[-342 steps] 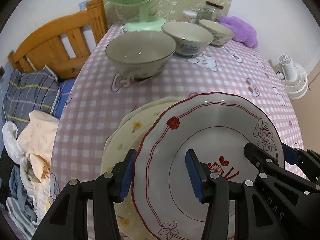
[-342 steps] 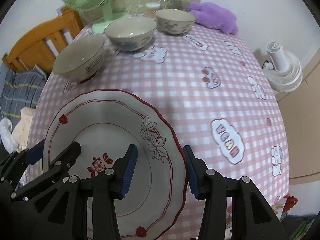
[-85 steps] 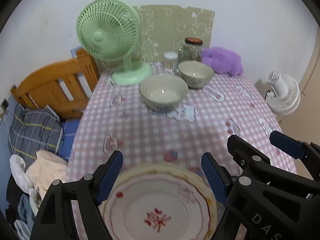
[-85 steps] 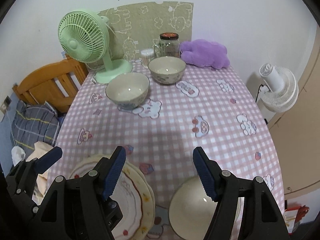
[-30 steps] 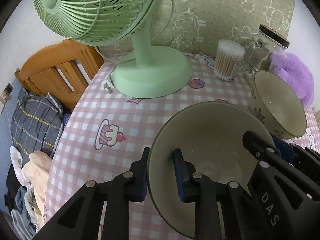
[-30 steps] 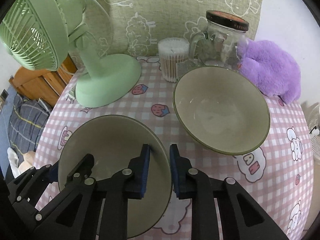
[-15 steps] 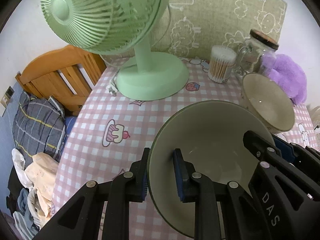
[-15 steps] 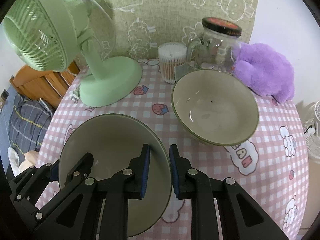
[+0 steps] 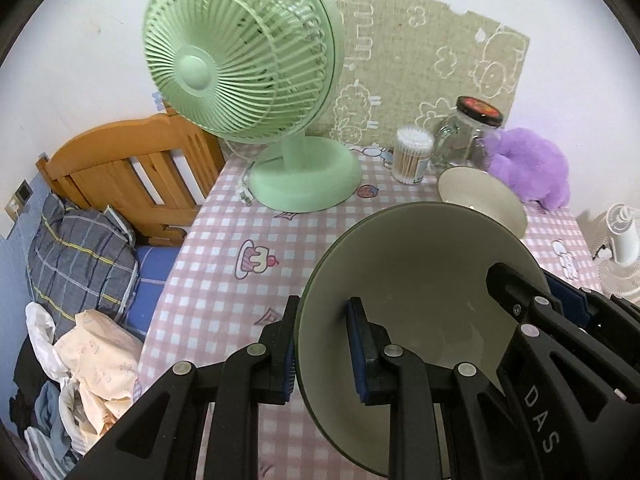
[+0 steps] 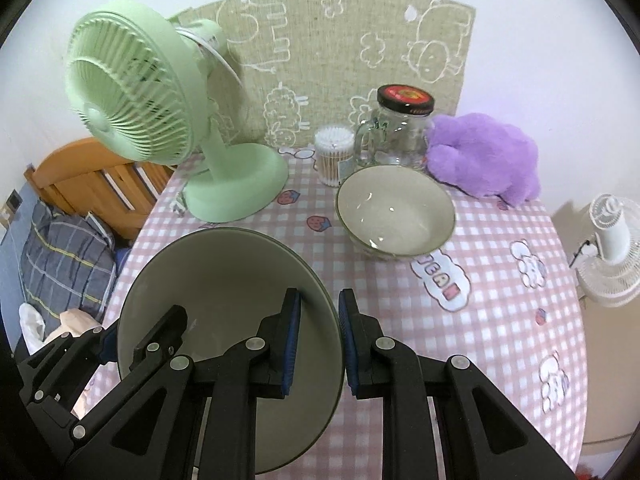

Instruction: Organize plates and bowls

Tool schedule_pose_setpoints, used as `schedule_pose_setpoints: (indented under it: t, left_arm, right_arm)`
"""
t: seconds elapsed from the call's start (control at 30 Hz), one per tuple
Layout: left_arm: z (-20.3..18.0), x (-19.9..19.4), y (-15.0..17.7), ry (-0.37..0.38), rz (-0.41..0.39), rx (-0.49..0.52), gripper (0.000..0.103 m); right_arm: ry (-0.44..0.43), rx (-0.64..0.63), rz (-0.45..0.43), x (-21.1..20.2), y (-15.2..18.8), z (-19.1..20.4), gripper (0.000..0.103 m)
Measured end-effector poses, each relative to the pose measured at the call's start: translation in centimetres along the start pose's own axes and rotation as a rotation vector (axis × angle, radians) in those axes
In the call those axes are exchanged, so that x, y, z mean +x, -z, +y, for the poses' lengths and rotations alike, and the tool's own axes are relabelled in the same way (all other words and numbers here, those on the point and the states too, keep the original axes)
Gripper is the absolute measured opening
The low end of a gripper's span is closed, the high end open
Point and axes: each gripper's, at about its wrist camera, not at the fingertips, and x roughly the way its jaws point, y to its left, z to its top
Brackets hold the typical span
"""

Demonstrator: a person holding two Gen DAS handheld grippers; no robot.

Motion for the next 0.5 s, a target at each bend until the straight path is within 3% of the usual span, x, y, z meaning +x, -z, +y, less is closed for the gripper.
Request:
schedule_pose_setpoints:
  t: [0.5]
  left_arm:
    - [0.3,-7.9,4.4,0.105,-0.062,0.070,0.021]
  right_arm:
    - [0.098,0.068,-0.064,-9.6,5.7,0.6,0.023]
